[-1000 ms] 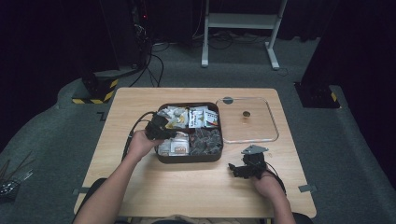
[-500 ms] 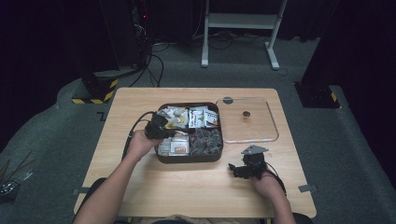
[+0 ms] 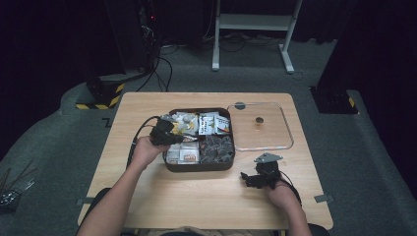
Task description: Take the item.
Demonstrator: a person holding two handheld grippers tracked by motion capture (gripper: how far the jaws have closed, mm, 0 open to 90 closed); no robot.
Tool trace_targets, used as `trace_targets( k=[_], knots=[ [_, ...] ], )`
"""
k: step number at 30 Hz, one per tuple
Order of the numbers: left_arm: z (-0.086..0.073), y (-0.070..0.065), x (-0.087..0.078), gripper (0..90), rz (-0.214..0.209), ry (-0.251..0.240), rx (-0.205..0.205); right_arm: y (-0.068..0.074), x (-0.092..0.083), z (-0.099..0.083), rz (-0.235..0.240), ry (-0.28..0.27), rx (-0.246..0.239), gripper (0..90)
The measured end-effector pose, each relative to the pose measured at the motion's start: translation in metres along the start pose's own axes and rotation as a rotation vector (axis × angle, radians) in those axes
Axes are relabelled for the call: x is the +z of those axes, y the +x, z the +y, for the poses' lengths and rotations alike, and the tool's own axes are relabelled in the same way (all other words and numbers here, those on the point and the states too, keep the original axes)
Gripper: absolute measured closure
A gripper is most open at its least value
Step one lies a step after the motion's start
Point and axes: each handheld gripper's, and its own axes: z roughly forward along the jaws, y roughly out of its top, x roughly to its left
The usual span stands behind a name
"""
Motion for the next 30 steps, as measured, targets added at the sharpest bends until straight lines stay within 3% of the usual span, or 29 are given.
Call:
trace_targets(
  k=[7, 26, 30],
  knots=[
    [-0.002, 0.001, -0.009, 86.7, 0.003, -0.026, -0.004, 0.0, 0.0, 0.0, 0.003, 0.001, -0.004, 7.8],
    [-0.017, 0.013, -0.039, 86.7, 0.033, -0.107, -0.074, -0.004, 0.003, 0.003, 0.025, 0.001, -0.026, 7.8],
    [-0.019, 0.015, -0.043, 86.7, 0.04, -0.12, -0.074, -0.004, 0.004, 0.004, 0.026, -0.002, -0.031, 7.8]
  ],
)
